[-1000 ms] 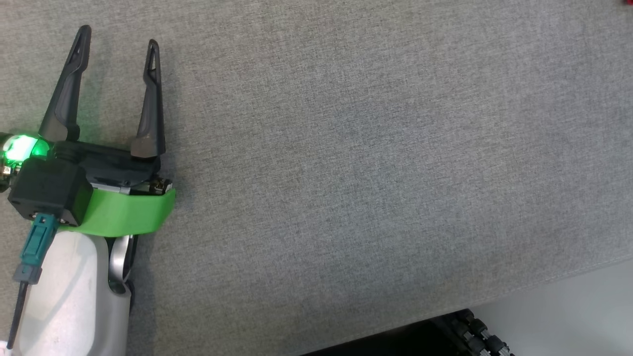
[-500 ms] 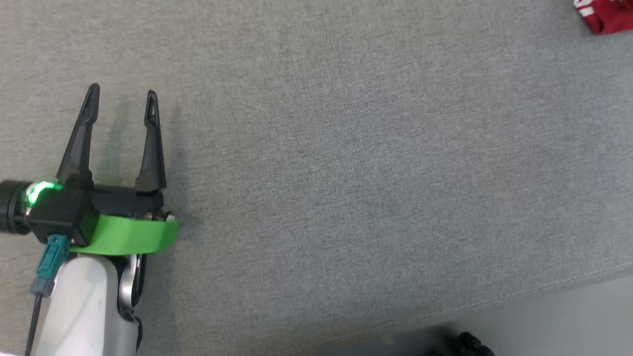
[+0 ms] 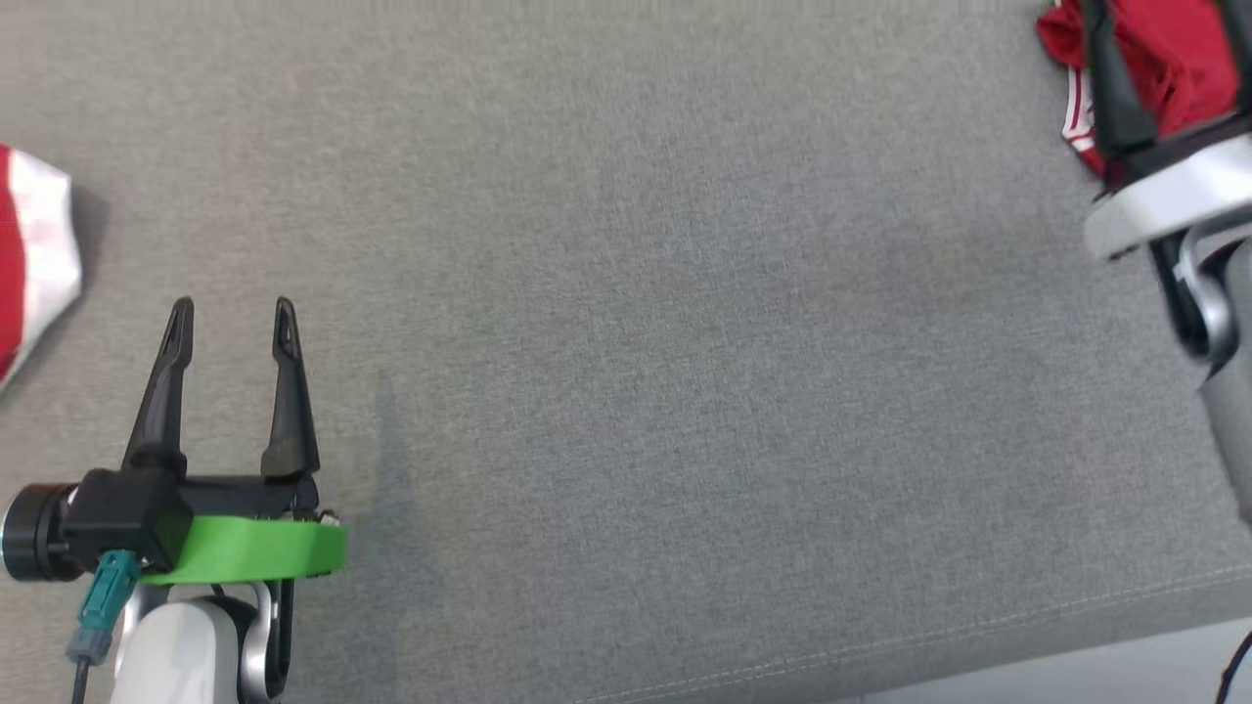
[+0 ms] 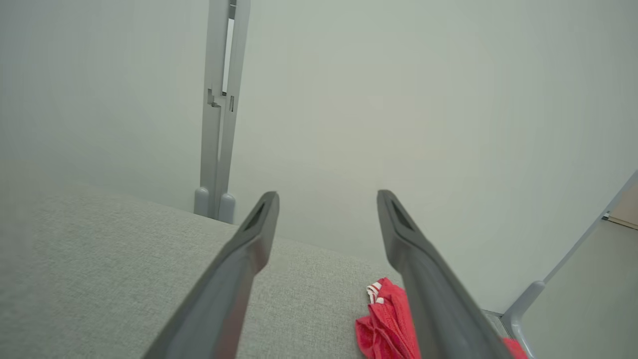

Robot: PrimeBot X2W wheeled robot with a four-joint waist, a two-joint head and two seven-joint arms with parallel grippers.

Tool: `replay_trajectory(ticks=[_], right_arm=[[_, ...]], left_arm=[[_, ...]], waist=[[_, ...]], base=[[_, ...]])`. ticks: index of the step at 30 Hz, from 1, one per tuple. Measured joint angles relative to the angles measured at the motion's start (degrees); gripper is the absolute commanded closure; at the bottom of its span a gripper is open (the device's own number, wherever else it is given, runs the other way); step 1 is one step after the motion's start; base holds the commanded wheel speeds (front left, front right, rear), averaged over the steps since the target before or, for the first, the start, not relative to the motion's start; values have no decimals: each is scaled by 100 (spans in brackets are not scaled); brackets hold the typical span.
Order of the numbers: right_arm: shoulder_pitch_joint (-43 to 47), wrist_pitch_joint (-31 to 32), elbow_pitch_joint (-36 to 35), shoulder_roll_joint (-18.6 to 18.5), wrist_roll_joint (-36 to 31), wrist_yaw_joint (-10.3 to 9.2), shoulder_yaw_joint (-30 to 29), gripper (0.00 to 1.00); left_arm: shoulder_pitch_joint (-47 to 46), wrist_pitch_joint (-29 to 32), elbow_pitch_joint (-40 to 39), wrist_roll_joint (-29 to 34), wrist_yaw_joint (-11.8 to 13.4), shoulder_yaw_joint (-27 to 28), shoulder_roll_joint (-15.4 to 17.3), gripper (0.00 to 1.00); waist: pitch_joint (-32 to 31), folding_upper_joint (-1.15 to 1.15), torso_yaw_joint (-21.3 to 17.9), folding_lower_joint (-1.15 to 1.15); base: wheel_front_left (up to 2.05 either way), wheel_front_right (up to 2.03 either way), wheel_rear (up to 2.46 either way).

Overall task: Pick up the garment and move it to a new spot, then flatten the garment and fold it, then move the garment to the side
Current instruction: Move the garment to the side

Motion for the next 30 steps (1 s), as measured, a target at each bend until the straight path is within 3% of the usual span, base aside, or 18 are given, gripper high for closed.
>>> replay_trajectory(ticks=[12,30], right_arm=[[1379,0,-527,764,64,0,-42,0],[3198,0,-947,1618,111,0,-377,0]], left_arm=[[382,-2,120,-27,-53,194,-114,0],[848,-2,537,-55,-134,350,-210,0]], waist=[[-794,0,253,0],[-1670,0,272,0]], base=[[0,0,0],[0,0,0]])
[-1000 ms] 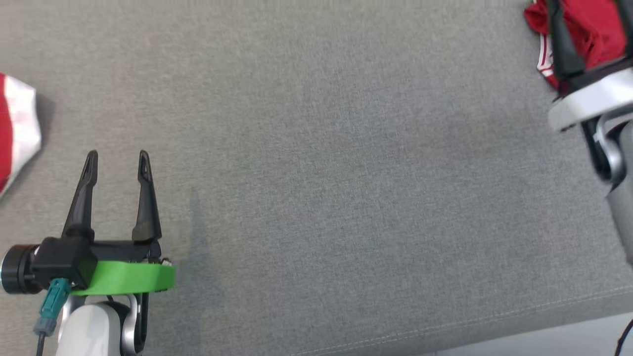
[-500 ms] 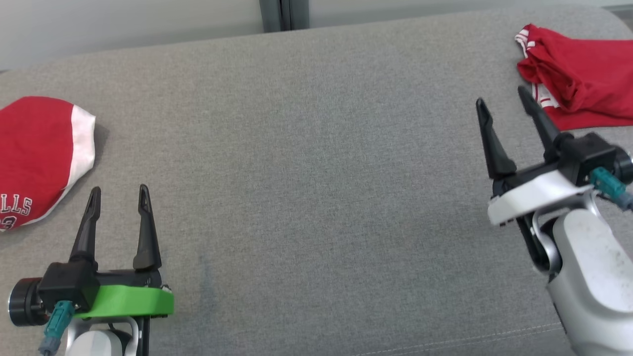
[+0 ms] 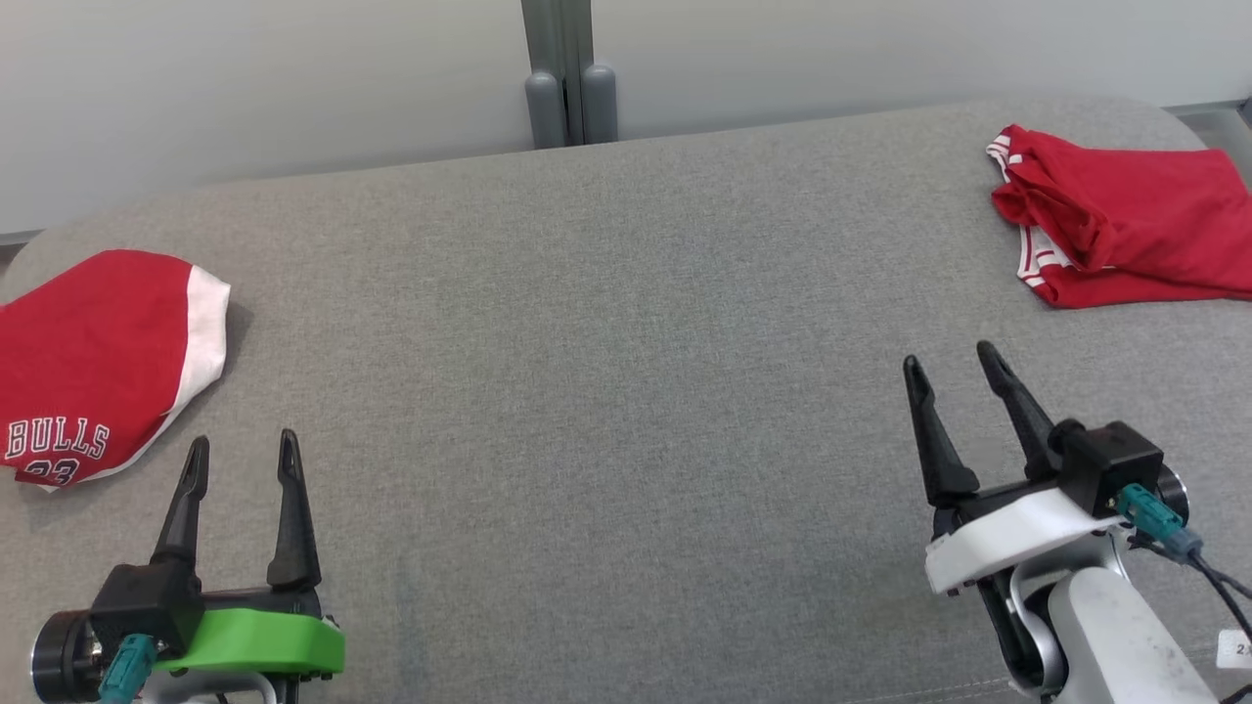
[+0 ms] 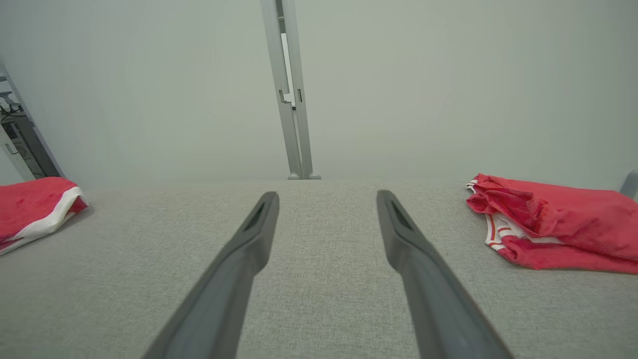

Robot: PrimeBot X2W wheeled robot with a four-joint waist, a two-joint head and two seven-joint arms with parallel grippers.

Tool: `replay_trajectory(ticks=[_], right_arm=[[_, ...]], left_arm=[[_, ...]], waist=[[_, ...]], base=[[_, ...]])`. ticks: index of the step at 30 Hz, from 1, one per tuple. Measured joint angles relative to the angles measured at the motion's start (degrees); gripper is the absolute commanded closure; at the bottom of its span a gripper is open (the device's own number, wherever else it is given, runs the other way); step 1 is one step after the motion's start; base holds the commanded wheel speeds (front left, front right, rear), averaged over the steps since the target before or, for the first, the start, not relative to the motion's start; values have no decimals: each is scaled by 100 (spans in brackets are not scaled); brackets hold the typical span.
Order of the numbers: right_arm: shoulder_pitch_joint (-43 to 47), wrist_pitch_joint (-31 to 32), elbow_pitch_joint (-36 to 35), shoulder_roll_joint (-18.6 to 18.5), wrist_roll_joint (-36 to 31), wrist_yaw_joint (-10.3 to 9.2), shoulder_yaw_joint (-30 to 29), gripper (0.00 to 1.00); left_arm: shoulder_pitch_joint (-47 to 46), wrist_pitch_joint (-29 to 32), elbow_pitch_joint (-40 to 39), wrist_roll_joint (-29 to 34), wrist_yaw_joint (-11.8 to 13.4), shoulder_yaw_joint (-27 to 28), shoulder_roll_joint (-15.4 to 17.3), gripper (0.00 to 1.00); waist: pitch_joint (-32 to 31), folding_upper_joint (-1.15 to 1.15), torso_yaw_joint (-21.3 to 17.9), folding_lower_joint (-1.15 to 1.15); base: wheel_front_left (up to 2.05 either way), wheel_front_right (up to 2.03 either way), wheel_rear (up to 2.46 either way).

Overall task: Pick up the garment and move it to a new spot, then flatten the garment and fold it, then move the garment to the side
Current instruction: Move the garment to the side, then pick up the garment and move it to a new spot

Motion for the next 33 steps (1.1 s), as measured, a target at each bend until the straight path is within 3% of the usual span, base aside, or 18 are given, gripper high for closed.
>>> replay_trajectory(ticks=[14,33], right_arm=[[776,0,-164,415,-133,0,-186,0],[918,0,-153,525,-224,0,-275,0]], left_arm=[[300,0,208,-73,-18,83,-13,0],[390,0,307,-126,-22,25,4,0]], waist=[[-402,0,96,0],[-480,0,81,0]], base=[[0,0,0],[0,0,0]])
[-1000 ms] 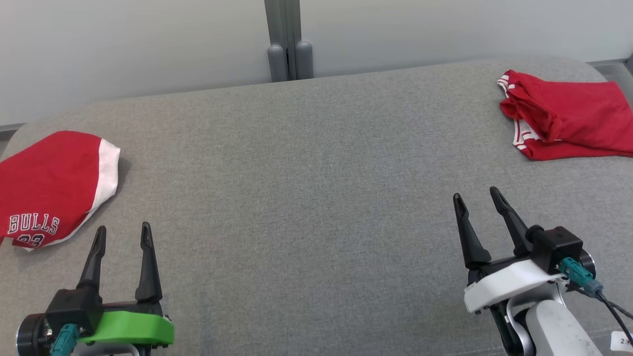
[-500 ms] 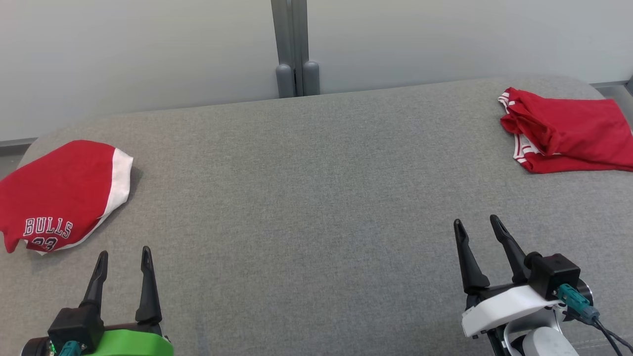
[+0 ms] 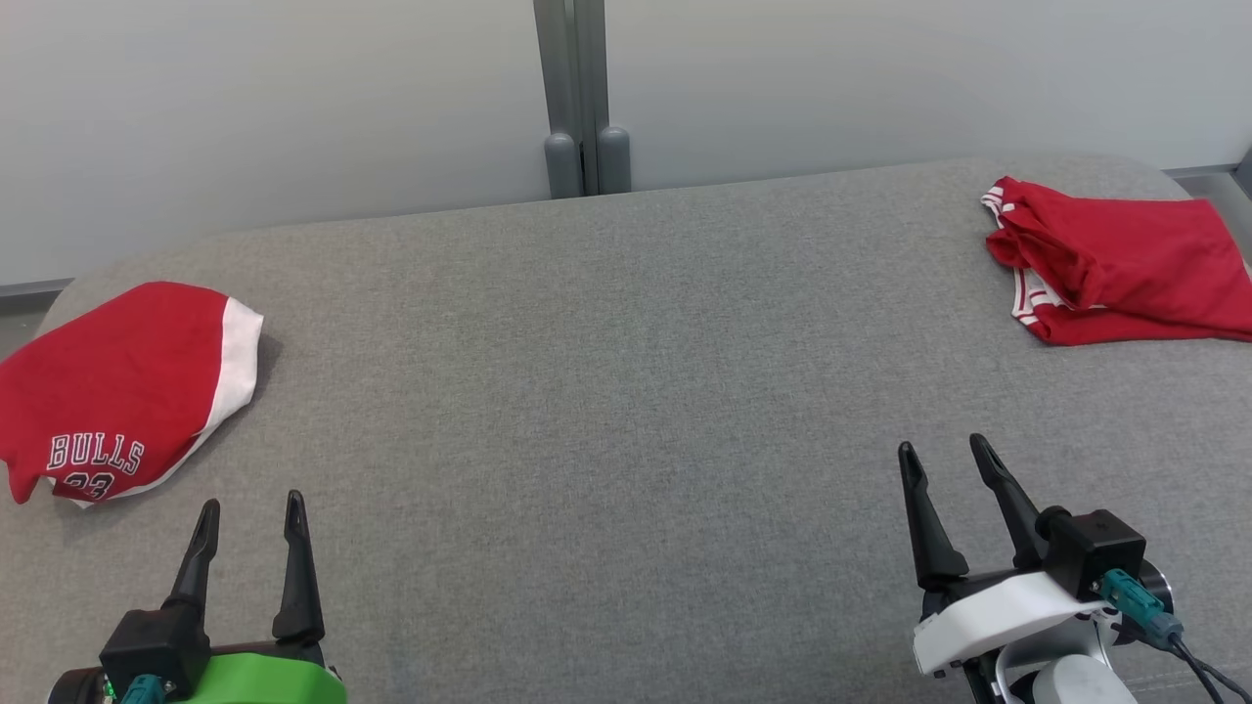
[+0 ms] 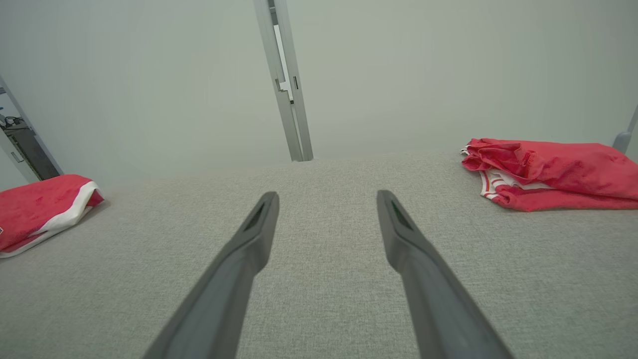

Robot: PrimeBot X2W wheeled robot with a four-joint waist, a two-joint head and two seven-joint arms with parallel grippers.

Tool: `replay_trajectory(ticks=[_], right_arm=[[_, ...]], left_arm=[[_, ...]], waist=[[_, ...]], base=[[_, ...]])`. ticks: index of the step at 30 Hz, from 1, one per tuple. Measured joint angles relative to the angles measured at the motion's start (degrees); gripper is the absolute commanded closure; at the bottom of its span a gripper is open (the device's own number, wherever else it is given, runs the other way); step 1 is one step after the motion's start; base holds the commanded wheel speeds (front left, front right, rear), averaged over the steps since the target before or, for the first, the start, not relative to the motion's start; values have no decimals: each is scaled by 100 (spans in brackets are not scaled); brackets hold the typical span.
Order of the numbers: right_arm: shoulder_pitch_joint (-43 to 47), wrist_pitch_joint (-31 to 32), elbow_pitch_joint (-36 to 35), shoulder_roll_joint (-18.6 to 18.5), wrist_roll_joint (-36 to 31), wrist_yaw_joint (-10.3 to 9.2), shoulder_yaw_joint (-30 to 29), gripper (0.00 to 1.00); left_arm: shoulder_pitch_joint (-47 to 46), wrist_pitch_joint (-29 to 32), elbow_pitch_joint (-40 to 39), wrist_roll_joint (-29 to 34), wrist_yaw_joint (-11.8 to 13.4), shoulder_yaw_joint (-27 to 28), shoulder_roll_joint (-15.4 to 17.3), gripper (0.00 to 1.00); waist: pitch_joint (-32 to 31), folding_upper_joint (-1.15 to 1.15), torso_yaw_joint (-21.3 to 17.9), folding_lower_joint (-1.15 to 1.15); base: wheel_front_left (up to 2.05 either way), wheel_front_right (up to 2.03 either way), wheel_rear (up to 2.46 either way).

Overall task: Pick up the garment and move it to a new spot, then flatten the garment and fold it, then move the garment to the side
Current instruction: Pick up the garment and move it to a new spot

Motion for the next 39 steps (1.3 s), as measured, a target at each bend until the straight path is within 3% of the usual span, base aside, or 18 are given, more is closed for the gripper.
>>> replay_trajectory(ticks=[15,39], right_arm=[[-74,0,70,-35,-21,-1,101,0],[-59,0,159,8,-26,-1,80,0]], left_arm=[[2,2,-14,-51,94,43,116,0],[115,86,-212,-209,264,212,349,0]], waist=[[-1,0,298,0],[75,0,1921,0]], base=[[0,0,0],[0,0,0]])
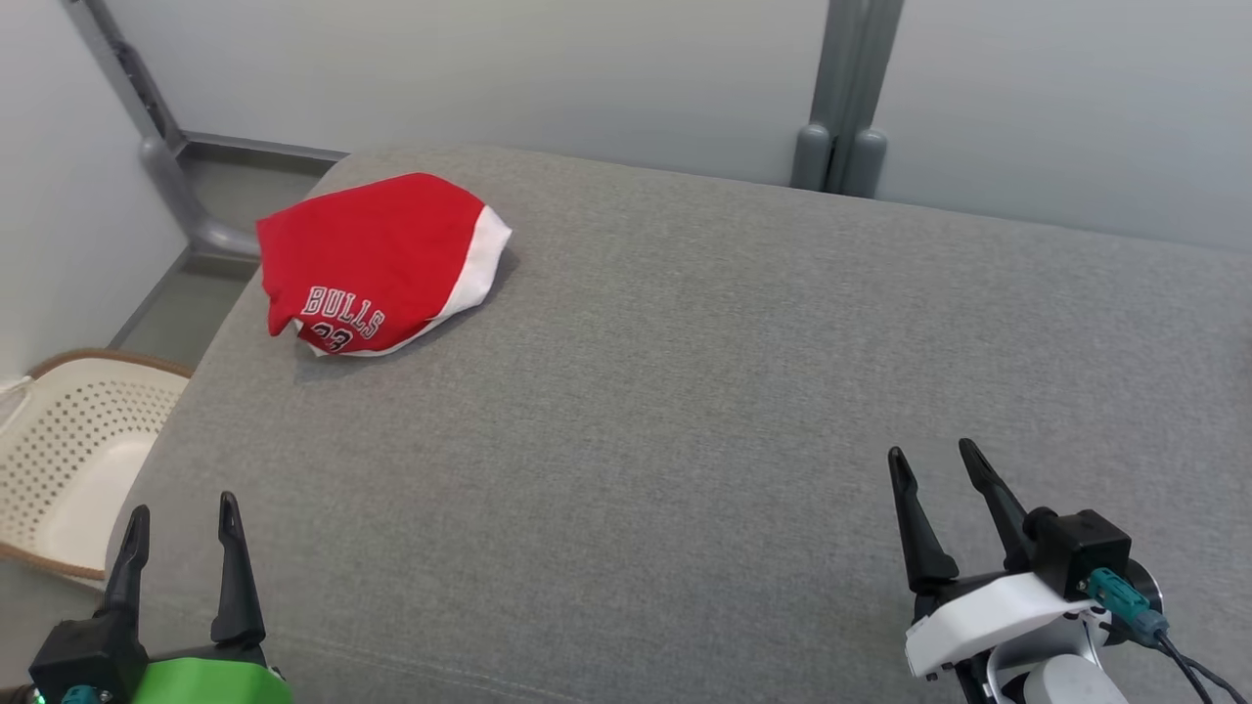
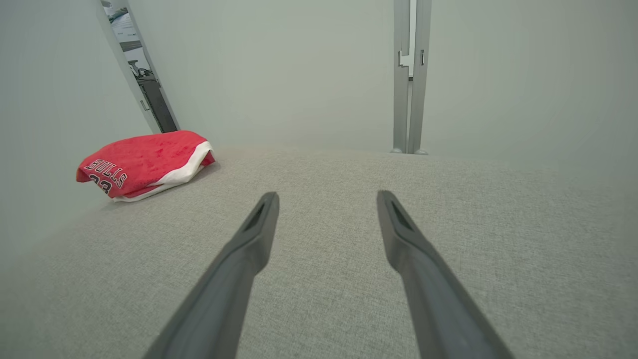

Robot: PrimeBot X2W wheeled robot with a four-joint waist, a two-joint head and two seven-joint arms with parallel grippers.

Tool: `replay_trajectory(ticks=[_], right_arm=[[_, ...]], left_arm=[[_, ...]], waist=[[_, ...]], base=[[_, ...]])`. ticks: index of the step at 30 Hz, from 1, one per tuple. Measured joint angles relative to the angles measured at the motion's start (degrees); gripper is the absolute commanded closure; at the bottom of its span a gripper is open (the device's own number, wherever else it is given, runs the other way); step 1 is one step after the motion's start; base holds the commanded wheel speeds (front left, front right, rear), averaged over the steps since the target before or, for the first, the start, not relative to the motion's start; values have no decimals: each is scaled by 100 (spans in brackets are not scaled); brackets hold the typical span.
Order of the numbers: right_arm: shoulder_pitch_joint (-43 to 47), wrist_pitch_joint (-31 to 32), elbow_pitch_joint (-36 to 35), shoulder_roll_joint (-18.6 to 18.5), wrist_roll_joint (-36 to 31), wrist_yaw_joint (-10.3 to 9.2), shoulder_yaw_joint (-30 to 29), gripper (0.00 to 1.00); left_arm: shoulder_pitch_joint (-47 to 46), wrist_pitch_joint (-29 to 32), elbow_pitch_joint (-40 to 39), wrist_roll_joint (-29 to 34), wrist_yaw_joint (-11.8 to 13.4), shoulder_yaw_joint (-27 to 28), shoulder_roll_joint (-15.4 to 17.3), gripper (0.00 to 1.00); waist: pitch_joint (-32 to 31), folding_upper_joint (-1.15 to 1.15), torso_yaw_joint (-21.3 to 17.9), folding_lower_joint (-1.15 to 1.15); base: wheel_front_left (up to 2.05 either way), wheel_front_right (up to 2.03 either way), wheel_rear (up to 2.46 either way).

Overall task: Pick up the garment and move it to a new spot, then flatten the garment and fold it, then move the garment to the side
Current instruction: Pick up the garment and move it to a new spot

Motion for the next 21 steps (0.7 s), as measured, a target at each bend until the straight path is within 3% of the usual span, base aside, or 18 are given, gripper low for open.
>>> replay_trajectory(ticks=[12,21], right_arm=[[-25,0,87,-31,-2,0,105,0],[-31,0,114,-37,1,0,177,0]], left_arm=[[90,-1,-35,-77,63,69,59,0],[112,-8,-9,-131,94,87,69,0]], waist=[[29,0,679,0],[42,0,745,0]], base=[[0,0,0],[0,0,0]])
